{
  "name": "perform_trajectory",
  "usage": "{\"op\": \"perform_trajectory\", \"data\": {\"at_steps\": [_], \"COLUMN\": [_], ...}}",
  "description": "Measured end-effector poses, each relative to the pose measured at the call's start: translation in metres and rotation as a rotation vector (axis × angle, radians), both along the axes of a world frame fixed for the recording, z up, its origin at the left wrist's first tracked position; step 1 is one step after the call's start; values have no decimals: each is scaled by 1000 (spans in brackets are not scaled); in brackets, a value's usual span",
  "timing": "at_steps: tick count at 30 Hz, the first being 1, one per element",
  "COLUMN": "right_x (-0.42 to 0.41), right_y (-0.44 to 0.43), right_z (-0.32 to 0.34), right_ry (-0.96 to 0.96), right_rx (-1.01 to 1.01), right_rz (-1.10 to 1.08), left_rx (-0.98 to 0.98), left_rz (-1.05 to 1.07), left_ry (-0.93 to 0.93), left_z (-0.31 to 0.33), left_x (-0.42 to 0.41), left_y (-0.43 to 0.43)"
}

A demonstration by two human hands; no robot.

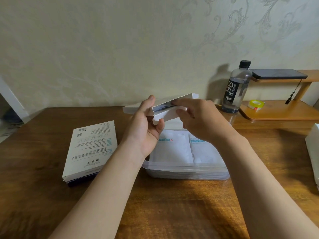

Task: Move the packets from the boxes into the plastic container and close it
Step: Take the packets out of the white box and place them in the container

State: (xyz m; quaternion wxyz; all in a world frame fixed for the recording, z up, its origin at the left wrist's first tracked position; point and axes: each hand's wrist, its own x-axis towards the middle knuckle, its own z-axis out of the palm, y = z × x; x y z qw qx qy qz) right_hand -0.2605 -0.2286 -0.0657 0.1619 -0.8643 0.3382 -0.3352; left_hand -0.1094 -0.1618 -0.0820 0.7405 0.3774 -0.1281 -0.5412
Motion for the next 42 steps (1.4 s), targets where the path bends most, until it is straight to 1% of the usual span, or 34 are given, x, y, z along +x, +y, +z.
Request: {"op": "perform_trajectory", "data": {"at_steps": [4,7,12,16,20,22,24,28,31,33,35,38,42], "right_x": [-2,-4,-10,-10,-12,-14,-16,-21,-29,-33,-36,-38,-35], "right_y": [-2,0,0,-7,-16,-17,-16,-13,-12,-16,-23,-33,-35], "right_z": [1,3,8,5,1,0,2,14,23,23,20,10,-2], "right_ry": [-53,-145,-331,-427,-505,-612,-769,-1064,-1143,-1136,-1038,-799,-446], "right_rx": [-5,-14,76,17,52,144,245,235,256,260,260,340,517], "right_rz": [-32,-20,13,20,22,61,117,91,14,-103,-249,-395,-419], "left_rx": [10,17,-6,-24,-27,-25,-20,-22,-16,-4,-5,-25,-30], "left_rz": [4,9,81,113,111,114,126,150,150,149,153,150,166], "left_ry": [-17,-33,-44,-59,-60,-58,-60,-95,-128,-132,-126,-114,-101], "left_z": [3,4,6,5,7,8,8,6,5,6,6,9,9], "left_x": [-3,-5,-8,-10,-10,-11,-11,-12,-12,-12,-12,-14,-15], "left_y": [3,5,4,5,6,6,4,3,3,3,4,7,7]}}
